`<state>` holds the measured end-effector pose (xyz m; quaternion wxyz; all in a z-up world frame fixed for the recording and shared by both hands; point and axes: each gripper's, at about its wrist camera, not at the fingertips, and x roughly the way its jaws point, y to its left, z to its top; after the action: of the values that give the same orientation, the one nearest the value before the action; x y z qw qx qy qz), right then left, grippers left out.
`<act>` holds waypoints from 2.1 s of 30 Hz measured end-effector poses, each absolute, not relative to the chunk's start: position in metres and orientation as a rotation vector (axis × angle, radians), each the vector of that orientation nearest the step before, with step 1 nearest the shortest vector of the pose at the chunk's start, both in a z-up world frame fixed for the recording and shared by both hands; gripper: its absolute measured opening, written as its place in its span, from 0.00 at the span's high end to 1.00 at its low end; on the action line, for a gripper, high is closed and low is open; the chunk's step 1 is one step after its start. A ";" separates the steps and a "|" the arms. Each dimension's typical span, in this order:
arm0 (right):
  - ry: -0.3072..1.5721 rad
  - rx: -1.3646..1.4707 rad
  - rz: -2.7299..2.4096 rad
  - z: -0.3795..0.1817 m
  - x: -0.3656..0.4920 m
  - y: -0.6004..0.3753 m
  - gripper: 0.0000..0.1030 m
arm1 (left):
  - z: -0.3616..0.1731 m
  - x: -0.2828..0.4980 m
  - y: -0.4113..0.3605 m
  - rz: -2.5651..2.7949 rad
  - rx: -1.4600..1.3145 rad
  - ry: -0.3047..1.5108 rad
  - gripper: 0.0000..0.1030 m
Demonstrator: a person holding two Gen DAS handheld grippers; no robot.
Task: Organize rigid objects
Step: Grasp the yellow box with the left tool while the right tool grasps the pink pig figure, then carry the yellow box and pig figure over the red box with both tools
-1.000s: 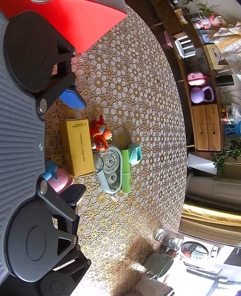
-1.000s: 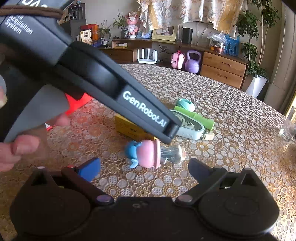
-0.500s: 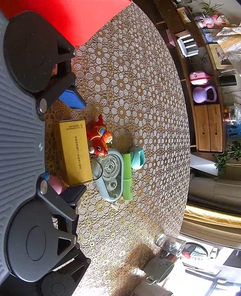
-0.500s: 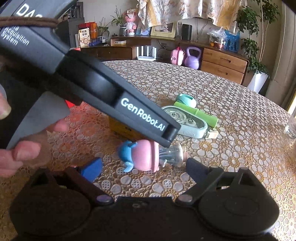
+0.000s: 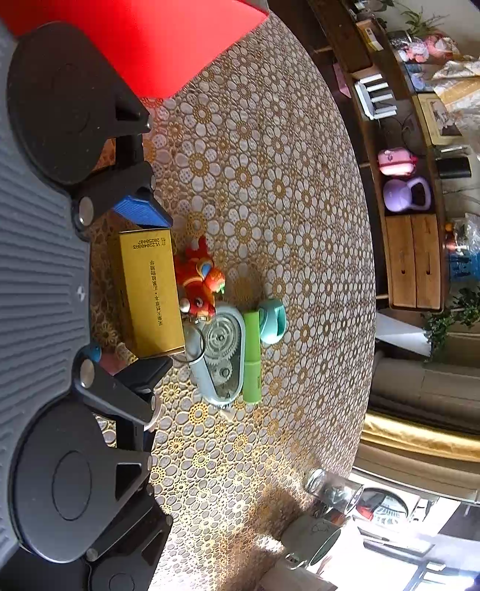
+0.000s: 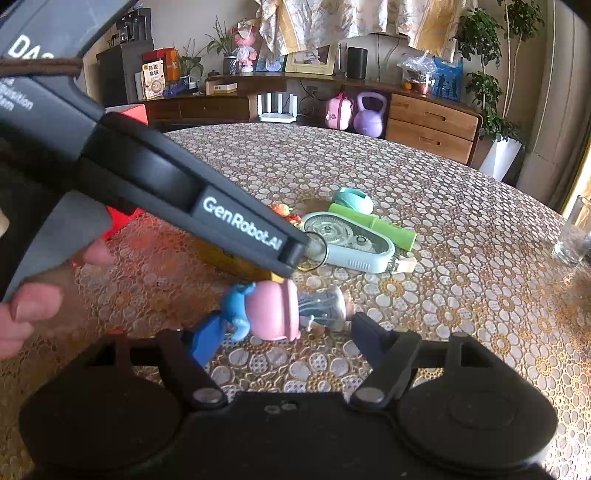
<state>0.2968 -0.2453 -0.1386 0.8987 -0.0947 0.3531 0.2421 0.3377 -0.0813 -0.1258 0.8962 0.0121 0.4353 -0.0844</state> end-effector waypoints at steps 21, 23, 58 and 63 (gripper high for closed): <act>0.745 -0.053 0.486 -0.128 0.287 -0.251 0.18 | -0.107 0.313 -0.047 -0.109 -0.019 0.874 0.28; 0.744 -0.043 0.475 -0.129 0.291 -0.245 0.17 | -0.106 0.313 -0.047 -0.104 -0.015 0.868 0.28; 0.746 0.022 0.387 -0.080 0.255 -0.242 0.26 | -0.064 0.264 -0.035 -0.115 -0.019 0.835 0.28; 0.733 0.002 0.388 -0.057 0.234 -0.240 0.26 | -0.043 0.240 -0.027 -0.123 -0.003 0.807 0.28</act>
<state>0.2343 -0.2402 -0.0565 0.9152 0.0012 0.3563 0.1885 0.2399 -0.0273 -0.0435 0.9180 -0.0017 0.3922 -0.0597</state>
